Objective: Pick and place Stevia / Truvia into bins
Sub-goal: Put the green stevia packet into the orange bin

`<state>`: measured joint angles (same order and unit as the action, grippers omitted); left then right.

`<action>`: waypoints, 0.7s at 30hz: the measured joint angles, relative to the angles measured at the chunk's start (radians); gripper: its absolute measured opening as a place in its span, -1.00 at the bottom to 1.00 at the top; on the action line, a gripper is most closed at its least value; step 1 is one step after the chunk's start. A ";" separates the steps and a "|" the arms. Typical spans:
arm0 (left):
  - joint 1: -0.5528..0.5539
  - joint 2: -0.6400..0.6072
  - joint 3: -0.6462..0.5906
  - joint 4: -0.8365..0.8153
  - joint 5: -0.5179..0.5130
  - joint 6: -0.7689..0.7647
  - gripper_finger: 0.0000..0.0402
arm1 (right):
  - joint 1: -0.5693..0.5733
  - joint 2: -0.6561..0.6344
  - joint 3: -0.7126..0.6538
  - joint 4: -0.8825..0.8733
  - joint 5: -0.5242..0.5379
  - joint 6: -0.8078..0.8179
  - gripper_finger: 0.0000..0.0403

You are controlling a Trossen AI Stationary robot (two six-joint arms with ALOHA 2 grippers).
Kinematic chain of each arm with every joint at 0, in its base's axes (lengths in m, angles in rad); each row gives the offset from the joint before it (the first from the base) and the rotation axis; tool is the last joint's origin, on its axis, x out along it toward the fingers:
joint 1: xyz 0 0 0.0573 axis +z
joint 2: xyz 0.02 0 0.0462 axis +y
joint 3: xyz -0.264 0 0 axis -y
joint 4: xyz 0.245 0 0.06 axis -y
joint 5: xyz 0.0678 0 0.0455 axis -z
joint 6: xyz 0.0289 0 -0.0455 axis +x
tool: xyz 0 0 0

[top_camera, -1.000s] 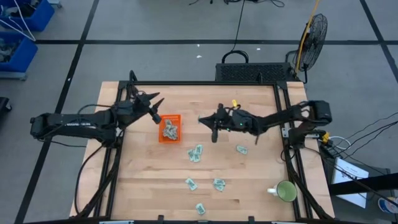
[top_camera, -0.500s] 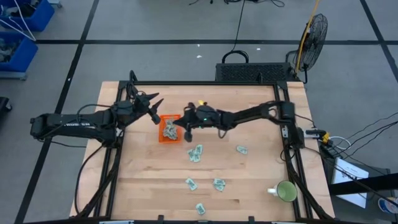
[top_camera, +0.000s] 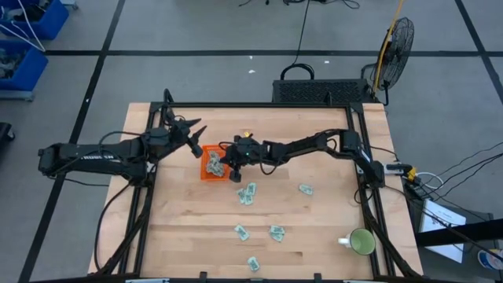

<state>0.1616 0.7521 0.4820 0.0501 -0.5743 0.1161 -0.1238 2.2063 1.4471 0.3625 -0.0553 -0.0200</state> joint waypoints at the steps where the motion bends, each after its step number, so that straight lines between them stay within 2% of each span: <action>1: 0.000 0.000 0.000 -0.003 0.000 -0.009 -0.23 | 0.000 0.000 0.000 0.000 0.000 0.000 -0.89; 12: 0.000 0.000 0.000 -0.011 0.000 -0.021 -0.23 | 0.000 -0.006 0.000 0.034 0.001 -0.027 -0.61; 16: 0.000 0.000 0.000 -0.019 0.000 -0.029 -0.23 | 0.006 -0.064 -0.001 0.036 0.001 -0.068 -0.54; 21: 0.000 0.000 0.000 -0.034 0.011 -0.051 -0.23 | 0.041 -0.165 0.000 -0.103 0.001 -0.105 -0.53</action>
<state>0.1615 0.7523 0.4820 0.0157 -0.5638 0.0647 -0.0828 2.0414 1.4475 0.2598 -0.0540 -0.1248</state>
